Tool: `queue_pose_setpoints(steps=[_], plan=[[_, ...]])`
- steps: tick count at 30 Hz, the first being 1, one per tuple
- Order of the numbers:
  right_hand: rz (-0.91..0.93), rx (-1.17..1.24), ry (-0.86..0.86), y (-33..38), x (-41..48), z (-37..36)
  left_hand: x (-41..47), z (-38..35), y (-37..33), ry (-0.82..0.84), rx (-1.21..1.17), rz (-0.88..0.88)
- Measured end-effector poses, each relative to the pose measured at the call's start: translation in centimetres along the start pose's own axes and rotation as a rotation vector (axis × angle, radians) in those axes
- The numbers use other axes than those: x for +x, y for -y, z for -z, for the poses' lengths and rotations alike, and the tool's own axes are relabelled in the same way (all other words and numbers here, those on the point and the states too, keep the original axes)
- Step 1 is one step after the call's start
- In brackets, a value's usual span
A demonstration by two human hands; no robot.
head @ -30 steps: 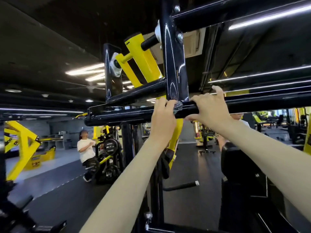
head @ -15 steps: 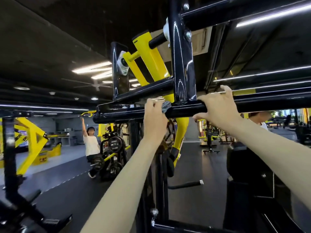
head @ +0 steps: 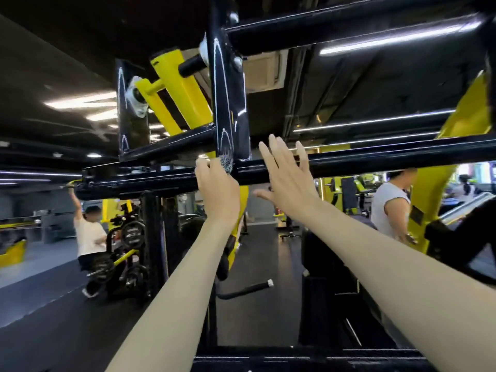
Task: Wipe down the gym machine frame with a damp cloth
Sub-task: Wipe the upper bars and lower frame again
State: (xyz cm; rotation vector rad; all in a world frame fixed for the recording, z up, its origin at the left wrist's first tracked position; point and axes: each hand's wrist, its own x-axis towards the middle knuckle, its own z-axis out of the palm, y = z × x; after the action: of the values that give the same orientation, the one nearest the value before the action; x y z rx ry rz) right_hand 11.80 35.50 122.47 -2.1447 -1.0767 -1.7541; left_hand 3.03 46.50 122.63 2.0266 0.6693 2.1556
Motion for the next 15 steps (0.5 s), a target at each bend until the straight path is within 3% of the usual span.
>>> queue_pose_setpoints(steps=[5, 15], plan=[[-0.125, -0.031, -0.158, -7.1, -4.1, -0.2, -2.8, -3.2, -6.6, 0.028, -0.066, -0.110], [-0.266, -0.081, -0.205, -26.1, -12.1, 0.4, -10.9, -10.6, -26.2, 0.147, -0.262, -0.203]])
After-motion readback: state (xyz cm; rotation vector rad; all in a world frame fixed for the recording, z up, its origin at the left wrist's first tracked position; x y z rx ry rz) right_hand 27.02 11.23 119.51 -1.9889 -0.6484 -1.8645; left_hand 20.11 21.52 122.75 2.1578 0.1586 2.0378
